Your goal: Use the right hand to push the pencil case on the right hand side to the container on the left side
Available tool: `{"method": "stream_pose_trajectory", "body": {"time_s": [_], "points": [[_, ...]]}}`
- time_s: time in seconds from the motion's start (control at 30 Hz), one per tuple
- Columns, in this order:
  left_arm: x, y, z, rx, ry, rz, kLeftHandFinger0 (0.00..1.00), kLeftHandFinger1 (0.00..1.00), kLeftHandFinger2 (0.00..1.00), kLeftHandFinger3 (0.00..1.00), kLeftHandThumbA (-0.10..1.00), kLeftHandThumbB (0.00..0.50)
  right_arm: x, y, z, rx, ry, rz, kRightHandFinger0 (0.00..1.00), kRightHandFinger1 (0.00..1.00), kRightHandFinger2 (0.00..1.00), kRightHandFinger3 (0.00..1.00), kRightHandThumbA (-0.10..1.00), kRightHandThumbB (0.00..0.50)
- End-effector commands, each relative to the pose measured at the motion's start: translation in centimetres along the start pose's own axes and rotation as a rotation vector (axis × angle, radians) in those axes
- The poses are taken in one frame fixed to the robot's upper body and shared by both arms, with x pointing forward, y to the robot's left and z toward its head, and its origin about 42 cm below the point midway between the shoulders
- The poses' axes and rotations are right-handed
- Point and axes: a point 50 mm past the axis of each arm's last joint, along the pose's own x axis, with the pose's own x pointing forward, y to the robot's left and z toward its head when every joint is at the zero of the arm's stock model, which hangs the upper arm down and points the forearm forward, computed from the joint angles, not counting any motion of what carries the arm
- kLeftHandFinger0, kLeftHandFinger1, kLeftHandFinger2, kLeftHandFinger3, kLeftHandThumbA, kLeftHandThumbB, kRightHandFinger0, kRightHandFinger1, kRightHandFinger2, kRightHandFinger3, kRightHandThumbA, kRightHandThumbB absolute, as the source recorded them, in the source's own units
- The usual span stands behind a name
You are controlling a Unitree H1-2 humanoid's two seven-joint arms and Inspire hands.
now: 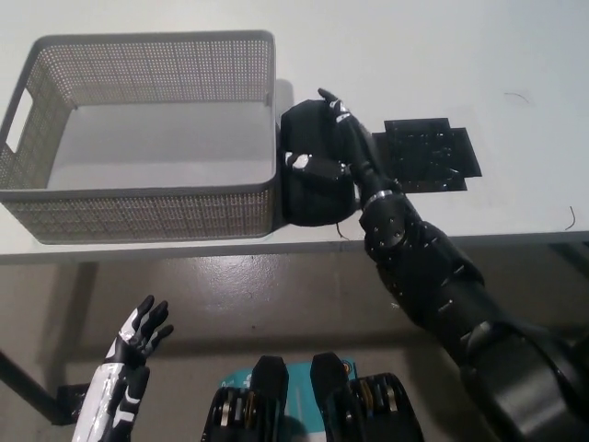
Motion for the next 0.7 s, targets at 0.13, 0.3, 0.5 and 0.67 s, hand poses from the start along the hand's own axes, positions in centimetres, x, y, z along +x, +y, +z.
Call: {"method": "stream_pose_trajectory", "body": {"time_s": [0.13,0.3,0.5,0.67], "points": [[0.0,-0.3,0.7,0.008,-0.03,-0.014,0.99,1.0,1.0,1.0,0.9,0.267,2.0,-2.5,4.1,-0.031,-0.127,-0.092,1.0,1.0,1.0,1.0,1.0,0.436],[-0.2,-0.4,0.6,0.002,-0.029,-0.009,0.98,1.0,1.0,1.0,0.88,0.254,1.9,-3.1,4.5,-0.007,-0.151,-0.108,1.0,1.0,1.0,1.0,1.0,0.417],[-0.1,-0.1,0.7,-0.001,-0.036,-0.014,0.98,1.0,1.0,1.0,0.88,0.266,0.5,-5.1,4.4,0.169,-0.195,-0.168,1.0,1.0,1.0,1.0,1.0,0.469],[0.1,0.2,0.7,0.0,-0.041,-0.013,1.0,1.0,1.0,1.0,0.88,0.261,-3.6,-8.1,4.3,0.264,-0.316,-0.25,1.0,1.0,1.0,1.0,1.0,0.45]]}}
